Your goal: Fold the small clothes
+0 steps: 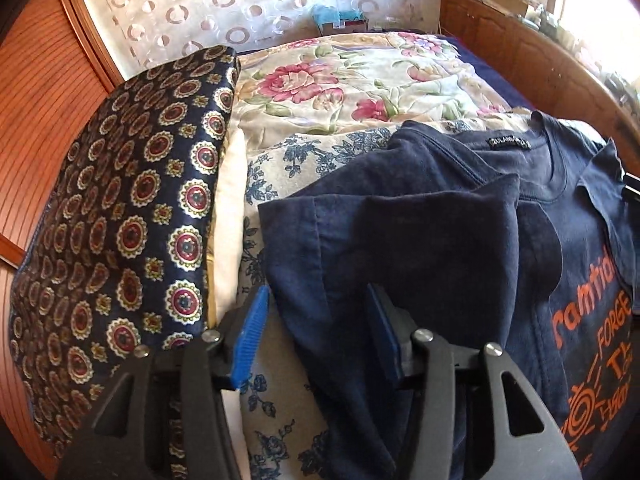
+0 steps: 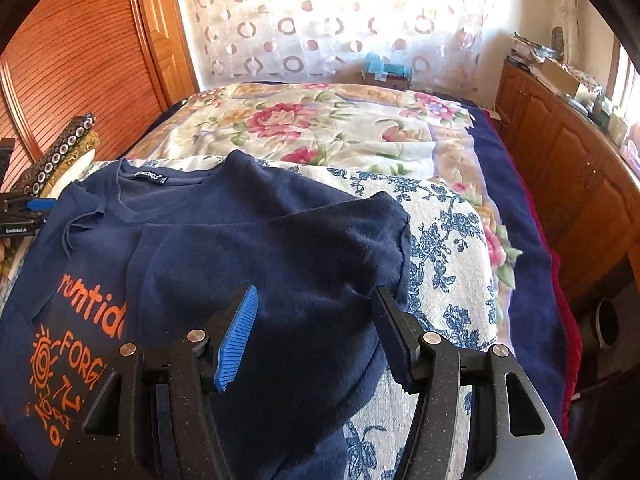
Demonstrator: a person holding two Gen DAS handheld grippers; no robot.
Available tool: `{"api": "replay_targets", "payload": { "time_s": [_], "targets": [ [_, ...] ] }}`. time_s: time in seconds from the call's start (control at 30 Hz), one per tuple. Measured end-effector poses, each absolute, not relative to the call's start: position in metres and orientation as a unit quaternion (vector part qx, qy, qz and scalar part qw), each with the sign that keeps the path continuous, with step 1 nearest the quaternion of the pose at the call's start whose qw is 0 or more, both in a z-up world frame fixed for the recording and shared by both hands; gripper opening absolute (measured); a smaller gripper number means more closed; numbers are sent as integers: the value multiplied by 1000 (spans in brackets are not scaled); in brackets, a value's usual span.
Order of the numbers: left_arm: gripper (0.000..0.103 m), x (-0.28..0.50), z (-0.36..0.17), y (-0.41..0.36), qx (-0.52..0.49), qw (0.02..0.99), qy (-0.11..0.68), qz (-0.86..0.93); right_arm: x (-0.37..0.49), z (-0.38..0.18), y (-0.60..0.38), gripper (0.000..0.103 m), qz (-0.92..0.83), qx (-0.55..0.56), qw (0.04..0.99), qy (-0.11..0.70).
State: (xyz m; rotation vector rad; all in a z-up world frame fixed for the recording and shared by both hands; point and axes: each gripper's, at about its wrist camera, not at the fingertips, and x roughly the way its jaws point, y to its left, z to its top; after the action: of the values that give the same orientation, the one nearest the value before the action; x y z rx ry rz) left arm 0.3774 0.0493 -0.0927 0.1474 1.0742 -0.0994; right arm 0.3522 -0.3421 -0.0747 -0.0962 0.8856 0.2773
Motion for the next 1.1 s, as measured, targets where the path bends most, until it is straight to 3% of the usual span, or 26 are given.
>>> {"api": "replay_targets", "payload": {
  "time_s": [0.2, 0.27, 0.33, 0.4, 1.03, 1.1],
  "targets": [
    [47, 373, -94, 52, 51, 859, 507, -52, 358, -74, -352, 60, 113, -43, 896, 426],
    [32, 370, -93, 54, 36, 858, 508, -67, 358, -75, -356, 60, 108, -43, 896, 428],
    [8, 364, -91, 56, 34, 858, 507, -71, 359, -77, -360, 60, 104, -42, 896, 430],
    [4, 362, -91, 53, 45, 859, 505, -69, 358, -78, -363, 60, 101, -41, 896, 431],
    [2, 307, -26, 43, 45, 912, 398, -93, 388, -84, -363, 60, 74, -23, 893, 443],
    [2, 299, -21, 41, 43, 914, 390, -100, 389, -83, -359, 39, 82, -29, 893, 442]
  ]
}}
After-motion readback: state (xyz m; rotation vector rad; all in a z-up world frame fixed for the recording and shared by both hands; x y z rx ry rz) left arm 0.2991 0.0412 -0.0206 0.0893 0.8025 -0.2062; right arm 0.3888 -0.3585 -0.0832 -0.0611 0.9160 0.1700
